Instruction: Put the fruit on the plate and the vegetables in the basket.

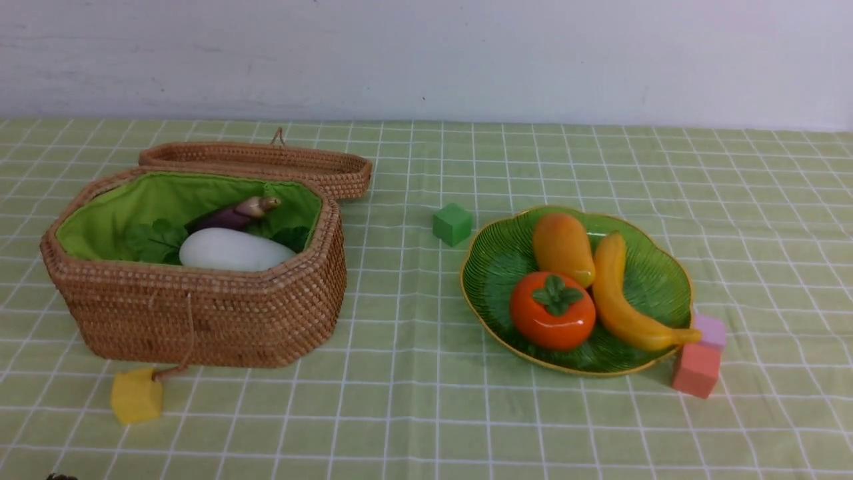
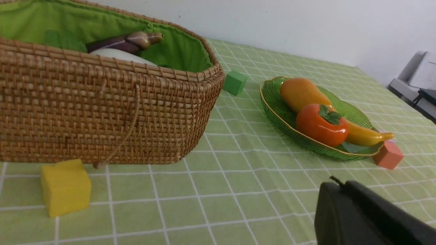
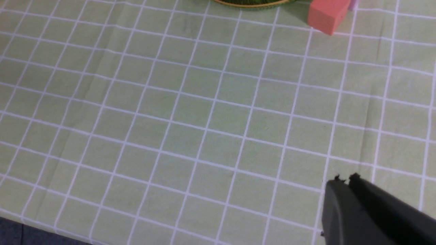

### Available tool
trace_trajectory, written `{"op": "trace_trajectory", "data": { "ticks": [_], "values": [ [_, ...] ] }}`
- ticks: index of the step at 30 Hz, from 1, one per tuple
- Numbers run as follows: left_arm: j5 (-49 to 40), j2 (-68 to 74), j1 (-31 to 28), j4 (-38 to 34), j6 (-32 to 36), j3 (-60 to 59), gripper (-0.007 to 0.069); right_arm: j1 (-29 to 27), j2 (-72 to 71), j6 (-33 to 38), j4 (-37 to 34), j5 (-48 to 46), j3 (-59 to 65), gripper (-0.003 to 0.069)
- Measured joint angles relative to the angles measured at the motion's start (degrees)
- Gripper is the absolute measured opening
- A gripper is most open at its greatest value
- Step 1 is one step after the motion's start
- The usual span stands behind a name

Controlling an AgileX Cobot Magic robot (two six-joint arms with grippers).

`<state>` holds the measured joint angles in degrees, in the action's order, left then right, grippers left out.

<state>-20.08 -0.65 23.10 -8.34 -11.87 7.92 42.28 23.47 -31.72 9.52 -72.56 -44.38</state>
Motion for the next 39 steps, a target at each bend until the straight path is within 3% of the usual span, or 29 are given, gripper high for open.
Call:
{"op": "trace_trajectory", "data": {
  "ticks": [7, 10, 14, 15, 16, 18, 24, 39],
  "values": [
    [-0.22, 0.00, 0.00, 0.00, 0.00, 0.00, -0.0004, -0.10, -0.08, 0.03, 5.24, 0.79, 0.71, 0.0017],
    [-0.22, 0.00, 0.00, 0.00, 0.00, 0.00, -0.0002, -4.82, -1.22, 2.36, 6.30, 8.42, 4.12, -0.0016],
    [-0.33, 0.00, 0.00, 0.00, 0.00, 0.00, 0.0002, -26.89, -7.35, 14.21, -3.68, 26.50, 15.52, -0.0020],
    [-0.33, 0.00, 0.00, 0.00, 0.00, 0.00, 0.0002, -28.88, -7.73, 15.00, -5.22, 27.78, 16.73, -0.0020],
    [-0.33, 0.00, 0.00, 0.00, 0.00, 0.00, 0.0004, -34.97, -10.34, 20.80, -10.70, 32.27, 20.97, -0.0020],
    [-0.33, 0.00, 0.00, 0.00, 0.00, 0.00, 0.0006, -41.28, -14.23, 30.15, -18.13, 39.06, 26.94, -0.0020],
    [-0.33, 0.00, 0.00, 0.00, 0.00, 0.00, 0.0013, -44.46, -23.22, 43.10, -27.73, 52.29, 43.16, -0.0020],
    [-0.36, -0.02, 0.00, -0.14, 0.00, -0.11, 0.0023, -44.47, -24.03, 40.08, -27.54, 48.68, 45.29, -0.0018]
  ]
}}
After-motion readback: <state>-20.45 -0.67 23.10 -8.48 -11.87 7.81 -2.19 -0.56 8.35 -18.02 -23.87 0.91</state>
